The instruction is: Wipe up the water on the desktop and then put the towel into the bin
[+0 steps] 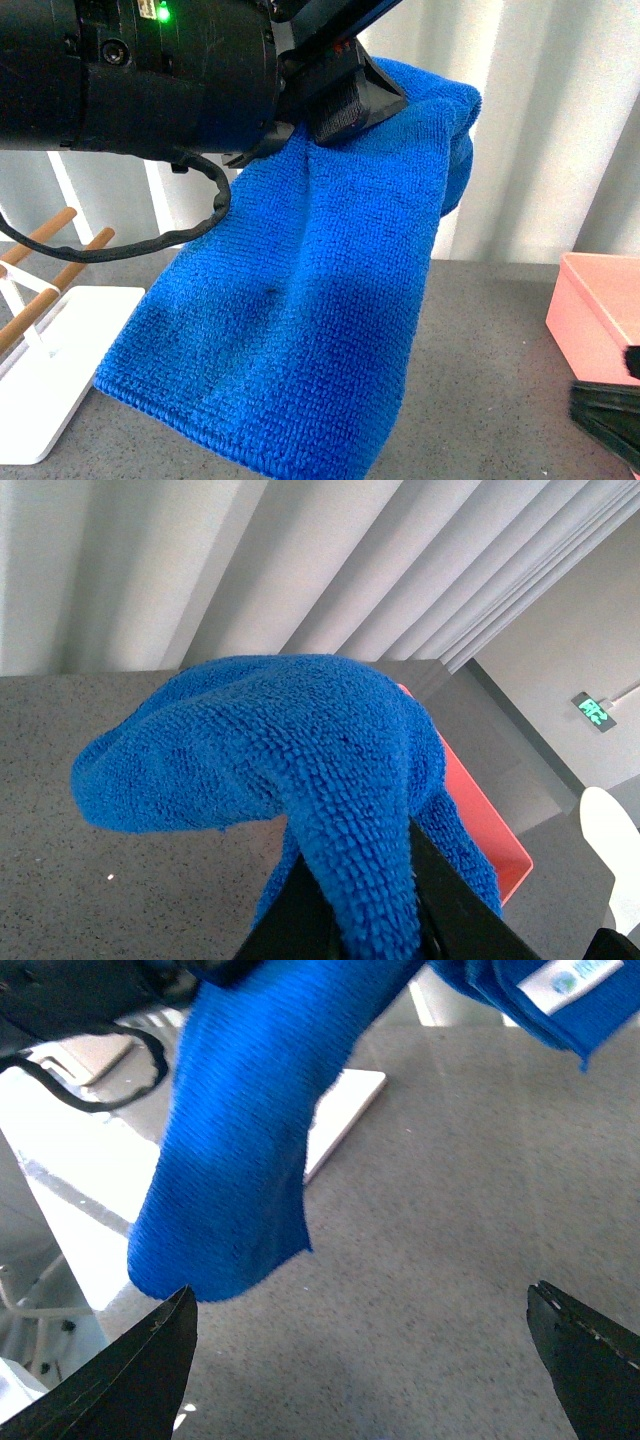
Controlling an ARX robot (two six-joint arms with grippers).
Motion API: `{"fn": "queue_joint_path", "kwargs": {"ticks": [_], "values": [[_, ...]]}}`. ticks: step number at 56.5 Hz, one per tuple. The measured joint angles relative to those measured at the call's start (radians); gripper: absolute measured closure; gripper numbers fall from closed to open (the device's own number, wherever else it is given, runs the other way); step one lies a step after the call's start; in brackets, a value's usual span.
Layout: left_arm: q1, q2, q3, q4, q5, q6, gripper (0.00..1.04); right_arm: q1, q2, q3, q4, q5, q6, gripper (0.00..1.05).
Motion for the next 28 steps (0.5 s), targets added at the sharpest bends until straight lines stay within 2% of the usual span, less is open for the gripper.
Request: {"fn": "queue_joint_path", "kwargs": {"ticks": [9,28], "values": [[0.0,0.0,0.001,0.0,0.0,-0.002,0.99,0.074,0.201,0.095,0.158,-0.011,0.015,0.07],[0.0,0.0,0.001,0.0,0.0,-0.002,0.99,0.143,0.46,0.243,0.276,-0.002,0.037,0.07]]}}
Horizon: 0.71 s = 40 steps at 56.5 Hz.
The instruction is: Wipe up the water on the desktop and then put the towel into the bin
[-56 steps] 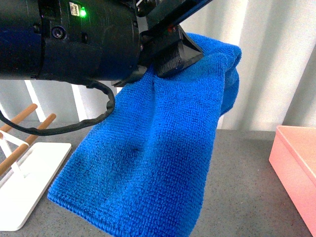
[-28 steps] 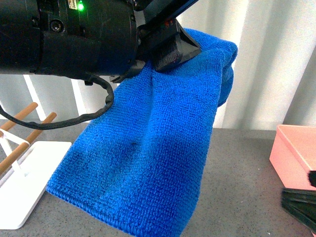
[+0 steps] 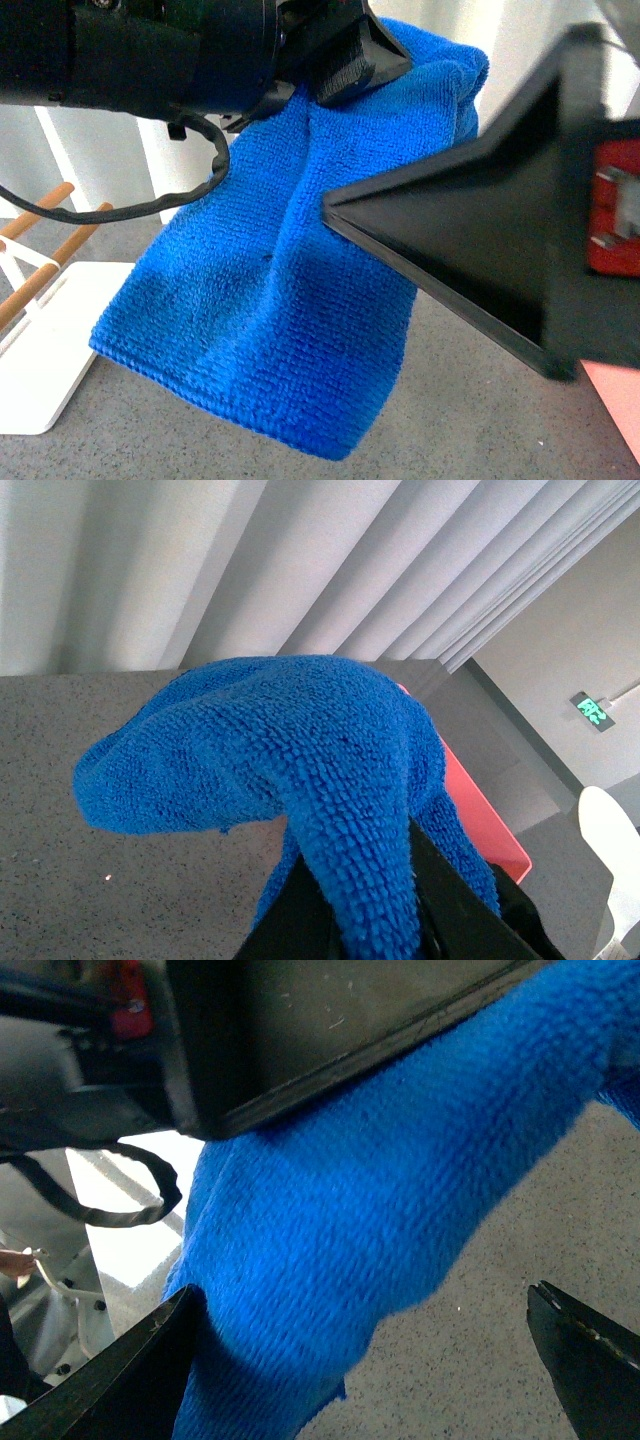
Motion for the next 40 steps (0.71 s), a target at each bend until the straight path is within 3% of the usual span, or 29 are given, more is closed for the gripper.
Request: {"fn": "queue_joint_path", "kwargs": {"ticks": [12,30,40], "values": [[0.0,0.0,0.0,0.0,0.0,0.0,0.99,0.037,0.097,0.068,0.005,0.043,0.017,0.09],[0.0,0.0,0.0,0.0,0.0,0.0,0.99,0.101,0.102,0.076,0.067,0.071,-0.029,0.62],[0.0,0.0,0.0,0.0,0.0,0.0,0.99,0.106,0.098,0.087,0.027,0.102,-0.044,0.84]]}}
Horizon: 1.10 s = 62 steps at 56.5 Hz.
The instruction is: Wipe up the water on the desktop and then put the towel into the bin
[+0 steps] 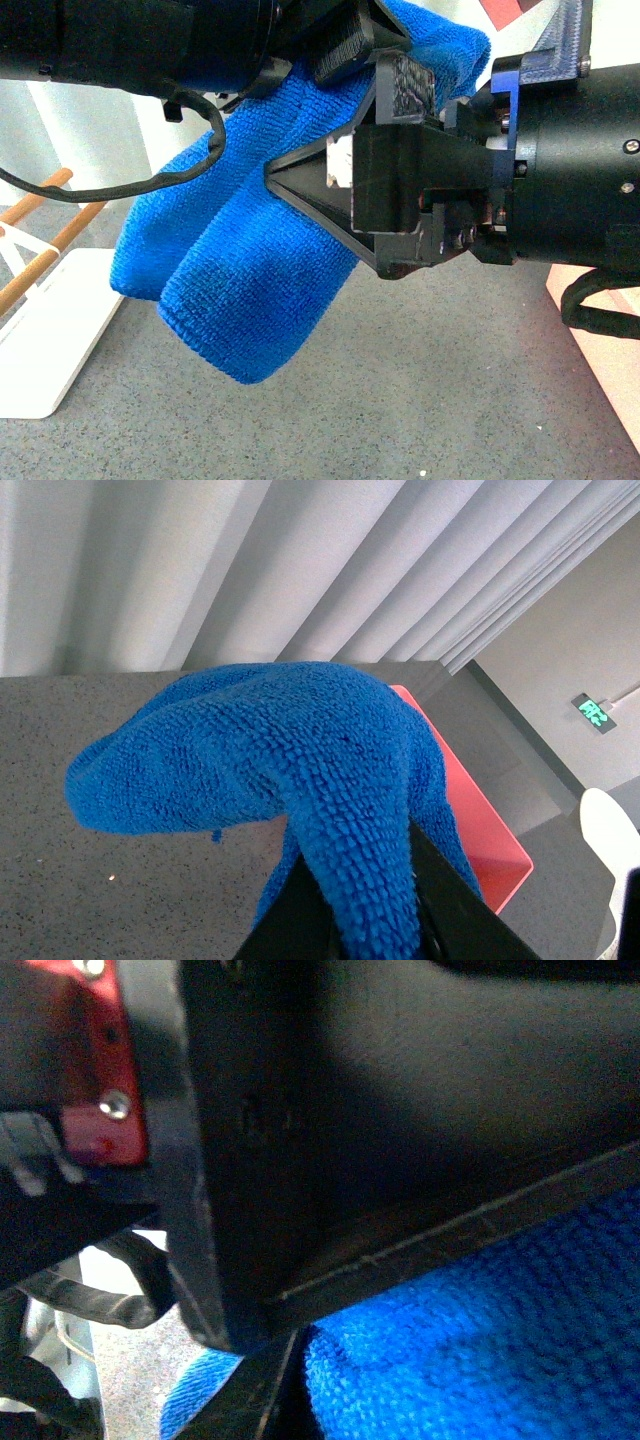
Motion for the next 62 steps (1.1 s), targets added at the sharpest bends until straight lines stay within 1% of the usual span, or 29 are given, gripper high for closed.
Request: {"fn": "queue_joint_path", "kwargs": {"ticks": [5,8,15,17,19,21,27,28,31,32,38,42,45,46,47,50,51,53,55,58,62], "values": [[0.0,0.0,0.0,0.0,0.0,0.0,0.99,0.001,0.0,0.002,-0.002,0.01,-0.003,0.95],[0.0,0.0,0.0,0.0,0.0,0.0,0.99,0.001,0.0,0.002,-0.002,0.014,-0.006,1.0],[0.0,0.0,0.0,0.0,0.0,-0.001,0.97,0.002,0.0,0.002,-0.002,0.018,-0.006,1.0],[0.0,0.0,0.0,0.0,0.0,-0.001,0.89,0.003,0.0,0.002,-0.002,0.018,-0.006,1.0],[0.0,0.0,0.0,0.0,0.0,-0.001,0.86,0.004,0.0,0.002,-0.002,0.018,-0.006,1.0],[0.0,0.0,0.0,0.0,0.0,-0.001,0.79,0.005,0.0,0.002,-0.003,0.018,-0.006,1.0],[0.0,0.0,0.0,0.0,0.001,-0.001,0.67,0.008,0.0,0.002,-0.008,0.018,-0.003,1.0],[0.0,0.0,0.0,0.0,0.001,-0.001,0.63,0.008,0.0,0.002,-0.009,0.019,-0.003,1.0],[0.0,0.0,0.0,0.0,0.002,-0.001,0.58,0.008,0.0,0.002,-0.011,0.019,-0.003,1.0],[0.0,0.0,0.0,0.0,0.002,-0.001,0.54,0.008,0.0,0.002,-0.012,0.019,-0.003,1.0],[0.0,0.0,0.0,0.0,0.002,-0.001,0.42,0.008,0.0,0.002,-0.018,0.023,-0.004,1.0],[0.0,0.0,0.0,0.0,-0.004,-0.002,0.31,0.008,-0.002,0.002,-0.019,0.027,-0.007,1.0],[0.002,0.0,0.0,0.0,-0.006,-0.002,0.26,0.008,-0.004,0.002,-0.019,0.028,-0.006,1.0],[0.002,0.0,0.0,0.0,-0.008,-0.002,0.22,0.007,-0.005,0.002,-0.019,0.029,-0.006,1.0],[0.003,0.0,0.0,0.0,-0.009,-0.002,0.21,0.007,-0.006,0.002,-0.02,0.029,-0.006,1.0],[0.005,0.0,0.0,0.0,-0.013,-0.002,0.13,0.006,-0.008,0.002,-0.021,0.03,-0.007,1.0],[0.005,0.0,0.0,0.0,-0.014,-0.002,0.12,0.006,-0.01,0.002,-0.022,0.031,-0.007,1.0],[0.007,0.0,0.0,0.0,-0.017,-0.002,0.06,0.005,-0.011,0.002,-0.022,0.035,-0.008,1.0],[0.008,0.0,0.0,0.0,-0.016,-0.002,0.05,0.005,-0.012,0.002,-0.023,0.037,-0.008,1.0],[0.007,0.0,0.001,0.0,-0.013,-0.004,0.07,0.005,-0.012,-0.001,-0.026,0.037,-0.007,1.0],[0.007,0.0,0.002,0.0,-0.01,-0.004,0.07,0.003,-0.013,-0.002,-0.027,0.037,-0.008,1.0]]}}
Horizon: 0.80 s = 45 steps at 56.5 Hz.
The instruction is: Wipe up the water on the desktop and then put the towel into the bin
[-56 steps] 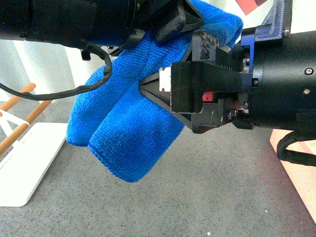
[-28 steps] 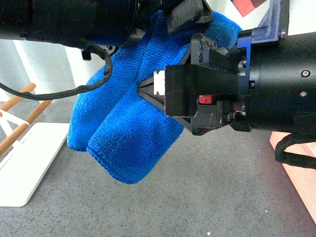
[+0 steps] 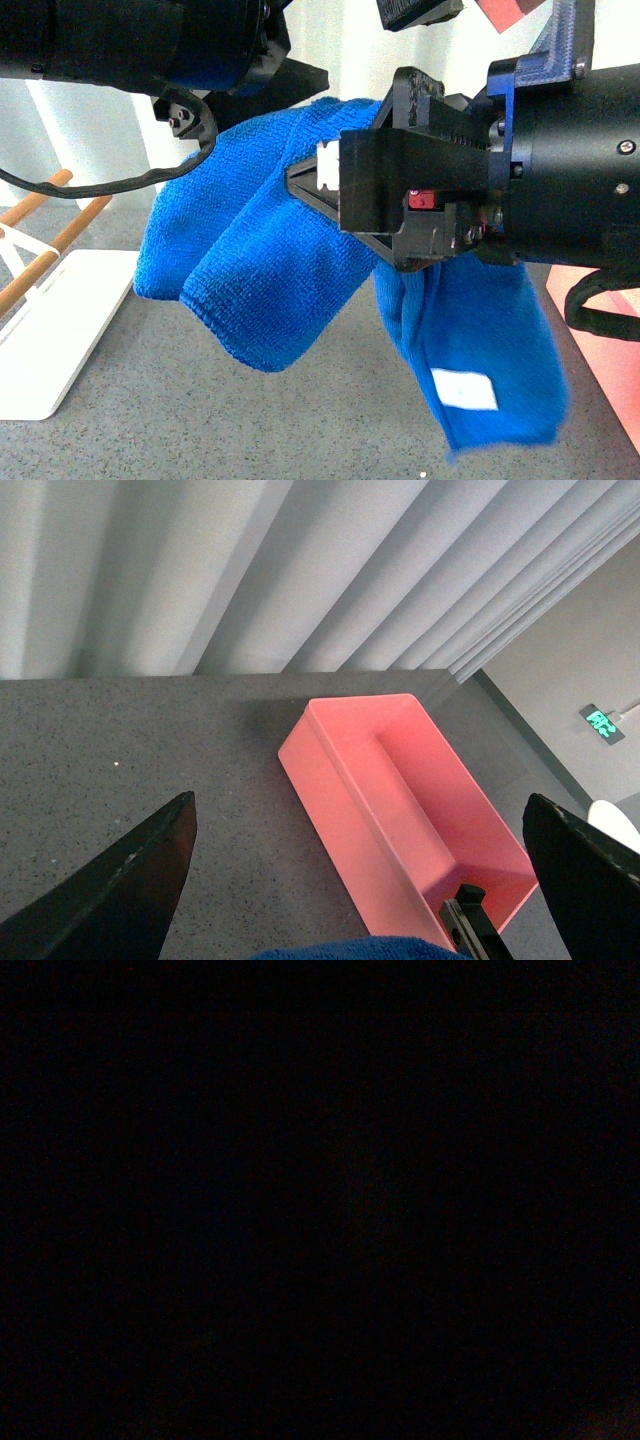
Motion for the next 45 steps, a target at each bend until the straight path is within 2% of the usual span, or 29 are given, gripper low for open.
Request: {"fn": "queue_joint_path", "kwargs": {"ticks": [2,5,6,8,10,12,19,26,31,45], "values": [[-0.001,0.0,0.0,0.002,-0.009,0.001,0.07,0.0,-0.001,-0.001,-0.002,0.0,-0.002,1.0],[-0.027,-0.01,-0.039,0.106,-0.237,0.097,0.16,-0.005,-0.001,-0.002,-0.008,0.013,0.007,1.0],[-0.031,-0.022,-0.066,0.151,-0.39,0.16,0.2,-0.008,-0.001,-0.003,-0.009,0.014,0.003,1.0],[-0.027,-0.051,-0.116,0.2,-0.536,0.227,0.27,-0.007,-0.001,-0.004,-0.013,0.011,-0.004,1.0],[-0.013,-0.092,-0.177,0.232,-0.657,0.296,0.34,-0.006,-0.001,-0.004,-0.016,0.006,-0.008,1.0],[0.011,-0.134,-0.235,0.252,-0.718,0.344,0.41,-0.006,-0.003,-0.006,-0.016,0.003,-0.011,1.0],[0.078,-0.23,-0.362,0.28,-0.709,0.406,0.59,-0.009,-0.006,-0.008,-0.023,0.005,-0.02,1.0],[0.159,-0.344,-0.512,0.291,-0.634,0.435,0.87,-0.009,-0.014,-0.016,-0.043,0.008,-0.033,1.0],[0.192,-0.403,-0.568,0.291,-0.591,0.439,1.01,-0.021,-0.033,-0.027,-0.052,0.009,-0.043,1.0],[0.286,-0.57,-0.697,0.257,-0.508,0.449,1.01,-0.051,-0.066,-0.03,-0.091,0.019,-0.051,1.0]]}}
